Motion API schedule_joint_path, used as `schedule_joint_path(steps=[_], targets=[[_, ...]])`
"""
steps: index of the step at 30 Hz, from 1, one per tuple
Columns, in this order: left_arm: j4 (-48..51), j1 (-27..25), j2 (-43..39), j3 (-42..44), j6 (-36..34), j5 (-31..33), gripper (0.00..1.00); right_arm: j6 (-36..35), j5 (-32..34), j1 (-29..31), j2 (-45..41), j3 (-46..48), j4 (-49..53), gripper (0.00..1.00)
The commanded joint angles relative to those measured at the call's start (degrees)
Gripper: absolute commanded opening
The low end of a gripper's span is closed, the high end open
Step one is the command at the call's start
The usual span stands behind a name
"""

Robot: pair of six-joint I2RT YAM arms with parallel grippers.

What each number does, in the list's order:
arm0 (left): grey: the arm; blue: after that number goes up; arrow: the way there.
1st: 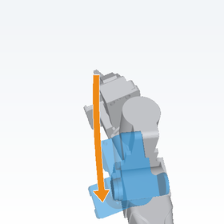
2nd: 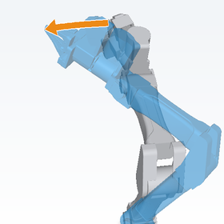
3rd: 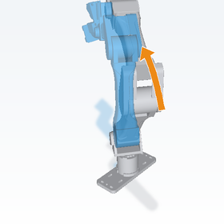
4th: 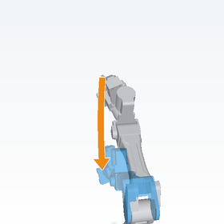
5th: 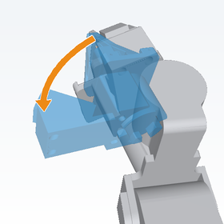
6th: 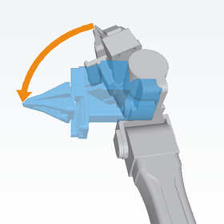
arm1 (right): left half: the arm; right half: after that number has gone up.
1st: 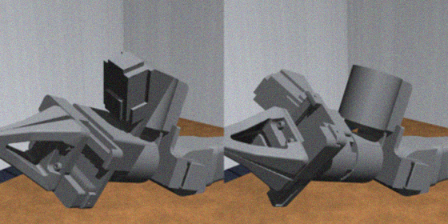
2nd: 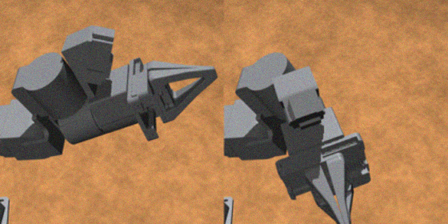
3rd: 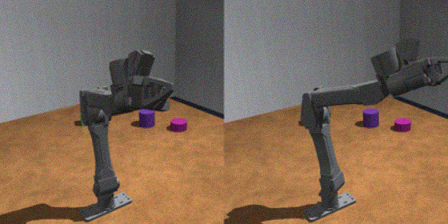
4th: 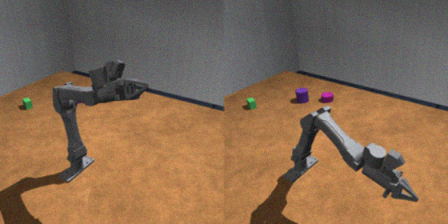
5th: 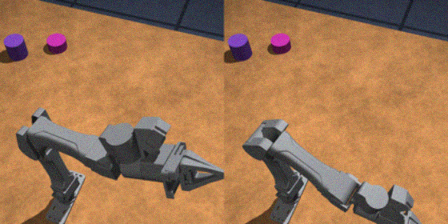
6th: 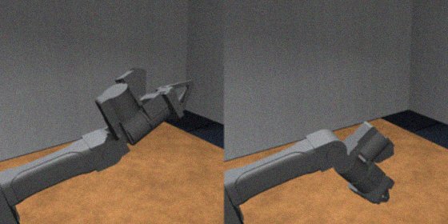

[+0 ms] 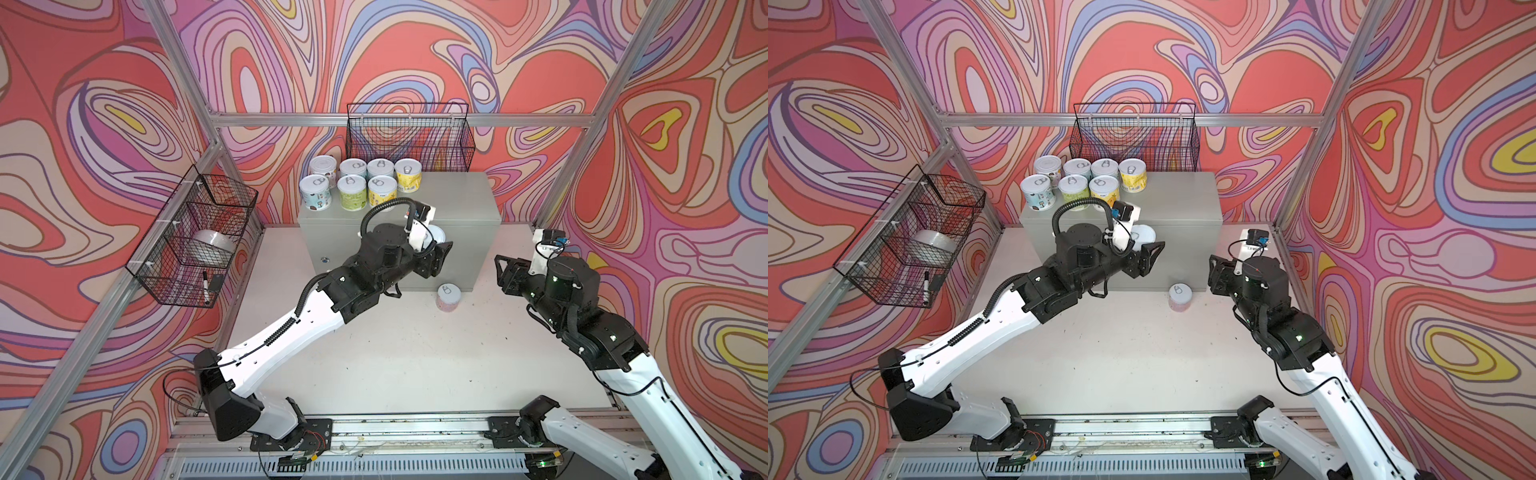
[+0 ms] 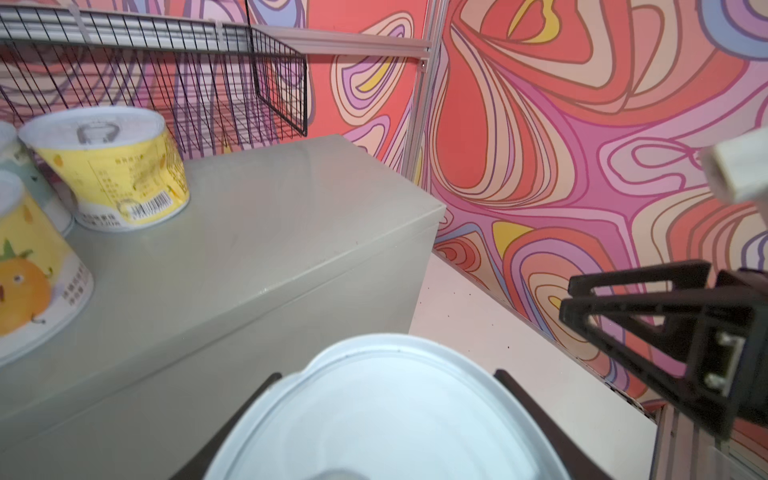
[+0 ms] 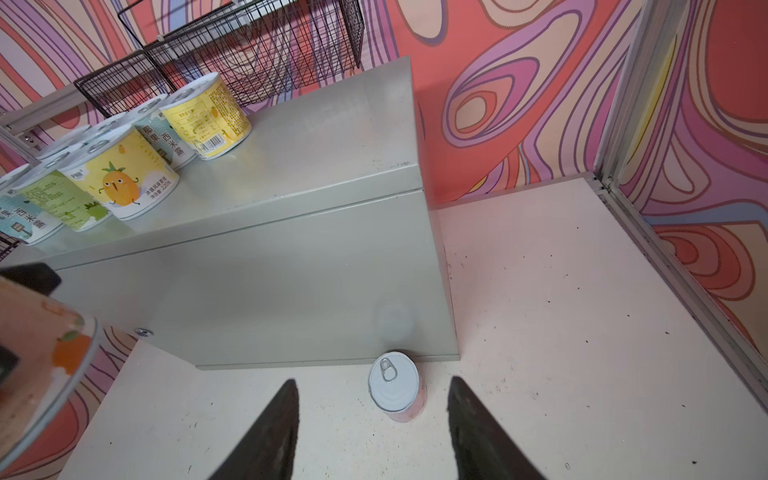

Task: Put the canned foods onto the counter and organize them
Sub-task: 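Lift the orange can with the left gripper and carry it over the cabinet top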

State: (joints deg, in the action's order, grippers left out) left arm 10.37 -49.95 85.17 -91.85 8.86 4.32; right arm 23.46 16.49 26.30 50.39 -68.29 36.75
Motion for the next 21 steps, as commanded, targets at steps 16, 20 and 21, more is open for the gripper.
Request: schedule_joint_path(steps=[16, 20, 21], targets=[[12.9, 9.3, 28.1, -41.1, -3.5, -2.6, 0.00, -0.8, 1.9, 0.0, 0.1, -3.3, -0.3, 0.58], [17.5, 11.1, 34.0, -49.5, -3.9, -4.1, 0.00, -1.7, 3.0, 0.0, -0.1, -2.9, 0.1, 0.58], [18.6, 11.4, 35.2, -50.8, -3.8, -4.3, 0.00, -1.6, 3.1, 0.0, -0.1, -2.8, 0.2, 0.58]])
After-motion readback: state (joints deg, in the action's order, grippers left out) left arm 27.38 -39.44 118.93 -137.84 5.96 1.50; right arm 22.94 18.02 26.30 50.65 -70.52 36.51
